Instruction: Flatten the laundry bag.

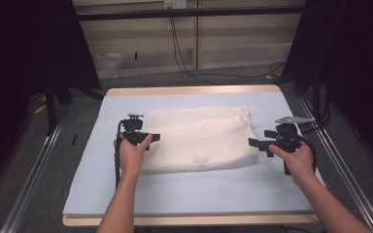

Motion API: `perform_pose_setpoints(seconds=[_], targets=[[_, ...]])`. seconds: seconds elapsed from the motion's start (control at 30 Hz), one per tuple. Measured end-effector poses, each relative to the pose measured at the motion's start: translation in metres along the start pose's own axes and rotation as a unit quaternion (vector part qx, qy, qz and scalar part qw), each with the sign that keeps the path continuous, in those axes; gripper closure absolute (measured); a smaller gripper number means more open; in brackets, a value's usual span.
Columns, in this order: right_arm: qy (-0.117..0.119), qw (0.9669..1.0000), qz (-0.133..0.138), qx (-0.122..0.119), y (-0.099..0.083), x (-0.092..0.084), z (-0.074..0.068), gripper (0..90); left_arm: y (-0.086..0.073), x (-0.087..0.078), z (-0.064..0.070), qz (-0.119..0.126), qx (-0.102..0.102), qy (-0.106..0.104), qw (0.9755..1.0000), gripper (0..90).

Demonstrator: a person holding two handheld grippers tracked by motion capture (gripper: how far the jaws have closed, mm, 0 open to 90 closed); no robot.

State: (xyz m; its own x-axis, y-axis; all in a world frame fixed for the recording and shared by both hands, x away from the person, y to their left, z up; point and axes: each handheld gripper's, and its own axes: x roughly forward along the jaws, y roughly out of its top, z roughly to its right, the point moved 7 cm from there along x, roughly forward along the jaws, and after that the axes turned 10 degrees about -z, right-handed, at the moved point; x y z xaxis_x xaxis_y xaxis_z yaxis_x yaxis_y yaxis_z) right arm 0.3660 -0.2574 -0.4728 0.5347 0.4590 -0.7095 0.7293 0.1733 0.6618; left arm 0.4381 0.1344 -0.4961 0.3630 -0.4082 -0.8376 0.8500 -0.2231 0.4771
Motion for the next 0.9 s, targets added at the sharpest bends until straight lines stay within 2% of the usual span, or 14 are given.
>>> perform_pose_setpoints(seconds=[0.17, 0.23, 0.3, 0.33, 0.37, 0.4, 0.43, 0.47, 0.5, 0.53, 0.6, 0.67, 0.77, 0.9], targets=[[0.013, 0.9998, -0.015, -0.001, 0.006, 0.001, -0.003, 13.1, 0.003, 0.0, 0.0, 0.013, -0.01, 0.008, 0.9998, 50.0], [0.017, 0.9997, -0.017, 0.0, 0.007, 0.003, -0.004, 13.5, 0.002, 0.001, 0.0, 0.009, -0.007, 0.014, 0.9998, 53.7], [0.022, 0.9996, -0.017, 0.004, 0.007, 0.006, -0.003, 15.9, 0.001, 0.002, 0.002, 0.004, -0.002, 0.009, 1.0, 58.9], [0.025, 0.9995, -0.021, 0.007, 0.005, 0.009, -0.003, 17.1, -0.001, 0.003, 0.002, -0.002, 0.006, 0.012, 0.9999, 61.1], [0.026, 0.9994, -0.02, 0.01, 0.004, 0.011, -0.003, 20.2, -0.002, 0.003, 0.003, -0.007, 0.01, 0.012, 0.9999, 64.7], [0.032, 0.9991, -0.026, 0.012, -0.002, 0.016, -0.005, 25.7, -0.004, 0.003, 0.007, -0.008, 0.013, -0.001, 0.9999, 74.9], [0.032, 0.9991, -0.026, 0.012, -0.002, 0.016, -0.005, 25.7, -0.004, 0.003, 0.007, -0.008, 0.013, -0.001, 0.9999, 78.9], [0.032, 0.999, -0.03, 0.011, -0.003, 0.018, -0.006, 27.5, -0.004, 0.001, 0.009, -0.007, 0.016, -0.007, 0.9998, 78.9], [0.033, 0.9989, -0.033, 0.008, -0.005, 0.02, -0.008, 33.3, -0.004, -0.001, 0.011, -0.004, 0.022, -0.008, 0.9997, 83.8], [0.032, 0.999, -0.033, 0.001, -0.006, 0.021, -0.01, 38.4, -0.003, -0.002, 0.014, 0.001, 0.02, -0.021, 0.9996, 89.1], [0.032, 0.999, -0.03, -0.006, -0.008, 0.021, -0.013, 46.3, -0.004, -0.005, 0.02, 0.008, 0.028, -0.038, 0.9989, 90.0], [0.027, 0.9993, -0.024, 0.002, -0.009, 0.018, -0.015, 57.5, -0.005, -0.008, 0.024, 0.005, 0.041, -0.036, 0.9985, 90.0], [0.035, 0.9991, -0.02, 0.013, -0.01, 0.014, -0.016, 72.3, -0.004, -0.016, 0.027, 0.018, 0.043, -0.046, 0.9978, 90.0], [0.027, 0.9996, -0.008, 0.002, -0.011, 0.011, -0.02, 79.3, -0.004, -0.027, 0.026, 0.038, 0.044, -0.061, 0.9964, 90.0]])
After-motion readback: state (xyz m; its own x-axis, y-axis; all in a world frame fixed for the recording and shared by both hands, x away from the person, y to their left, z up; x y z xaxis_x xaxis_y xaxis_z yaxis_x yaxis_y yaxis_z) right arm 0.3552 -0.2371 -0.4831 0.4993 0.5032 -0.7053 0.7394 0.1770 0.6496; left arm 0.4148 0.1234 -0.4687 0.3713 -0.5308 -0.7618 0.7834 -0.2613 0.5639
